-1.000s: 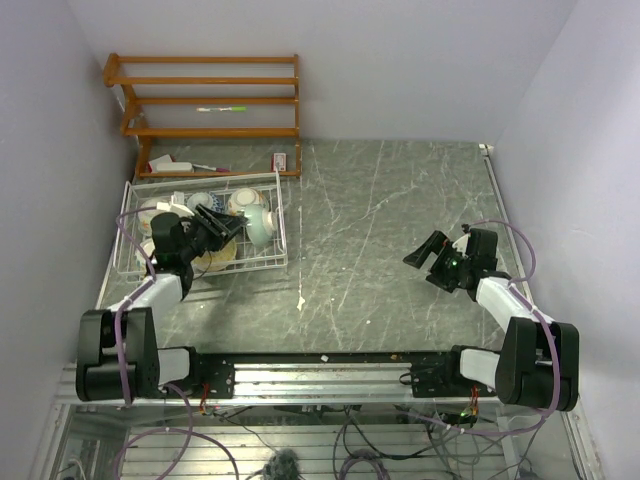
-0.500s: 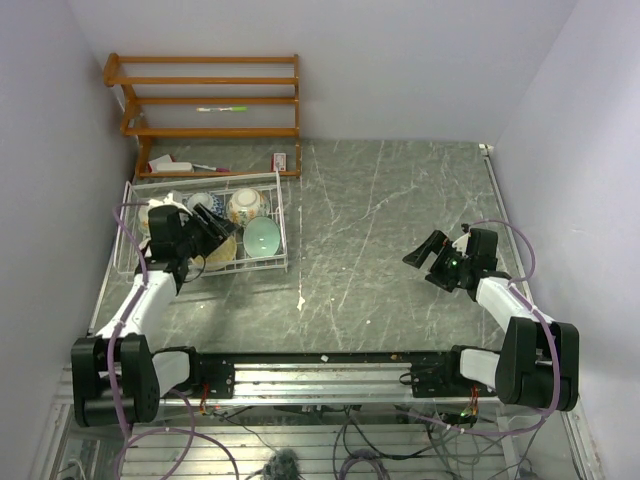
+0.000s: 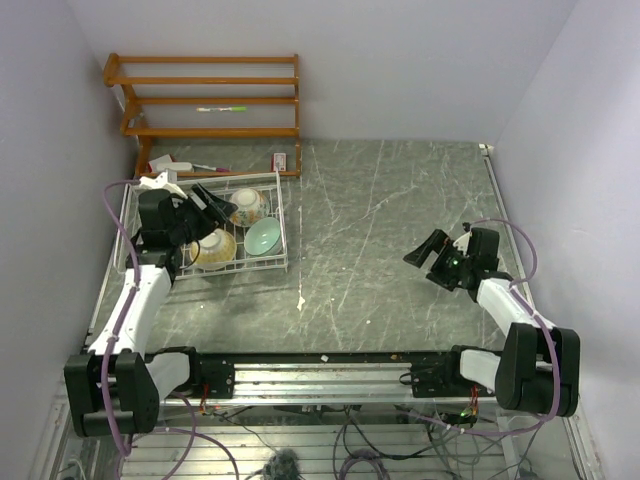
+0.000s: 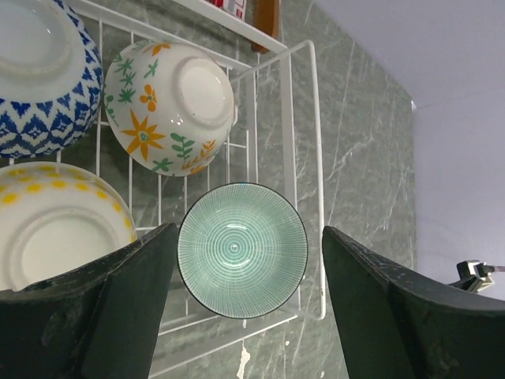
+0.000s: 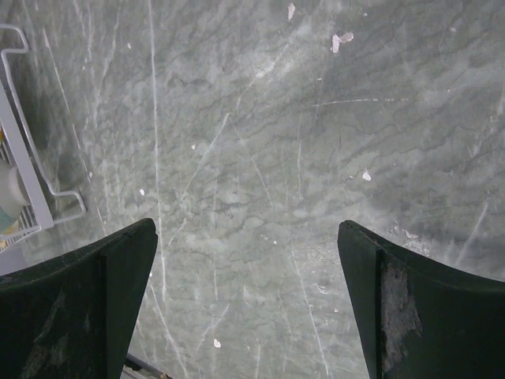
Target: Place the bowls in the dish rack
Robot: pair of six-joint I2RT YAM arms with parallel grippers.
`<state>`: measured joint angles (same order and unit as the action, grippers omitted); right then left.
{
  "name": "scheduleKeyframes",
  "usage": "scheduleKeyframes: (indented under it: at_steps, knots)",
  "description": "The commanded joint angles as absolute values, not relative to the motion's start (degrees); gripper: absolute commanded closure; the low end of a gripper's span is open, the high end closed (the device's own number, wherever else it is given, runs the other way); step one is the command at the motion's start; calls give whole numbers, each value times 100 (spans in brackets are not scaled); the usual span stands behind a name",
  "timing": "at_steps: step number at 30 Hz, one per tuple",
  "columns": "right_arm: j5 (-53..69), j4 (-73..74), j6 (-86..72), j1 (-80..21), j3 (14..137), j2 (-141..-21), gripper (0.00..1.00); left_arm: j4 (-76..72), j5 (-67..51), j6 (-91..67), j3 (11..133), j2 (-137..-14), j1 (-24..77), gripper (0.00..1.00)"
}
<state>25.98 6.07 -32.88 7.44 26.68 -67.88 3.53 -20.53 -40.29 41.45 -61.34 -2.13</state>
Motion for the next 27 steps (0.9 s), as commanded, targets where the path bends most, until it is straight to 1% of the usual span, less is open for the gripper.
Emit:
scheduleKeyframes:
  at_steps: [1, 4, 8, 11, 13, 16, 19, 21, 25, 27]
  knots:
    - [2485, 746, -3190, 746, 2902, -6535, 2, 253, -2033, -3932, 4303, -6363, 102, 16]
    - [2400, 799, -3146, 454, 3047, -6530, 5, 350, -1867, -3864, 4406, -6485, 393, 17]
    - [1497, 1137, -3174, -703, 3560, -6455, 7, 675, -1776, -3797, 4429, -6156, 404, 17]
    - [866, 1313, -3276, -1581, 4101, -6489, 7, 1463, -1481, -3544, 4742, -5730, 419, 17]
    - [623, 1323, -3346, -1907, 4379, -6537, 7, 1955, -1123, -3372, 4977, -5397, 443, 16]
    - [592, 1217, -3464, -2032, 4581, -6674, 7, 2191, -802, -3233, 5027, -5142, 448, 12]
    - [617, 1131, -3523, -2169, 4725, -6859, 8, 1968, -1101, -3206, 4901, -5481, 463, 12]
    - [681, 1115, -3524, -2272, 4827, -6968, 8, 1831, -1151, -3147, 4858, -5887, 474, 15]
    - [557, 1189, -3488, -2412, 4911, -6966, 8, 1190, -1376, -3331, 4661, -6452, 565, 24]
    - [482, 1202, -3474, -2408, 4880, -6918, 8, 1085, -1253, -3346, 4669, -6661, 737, 25]
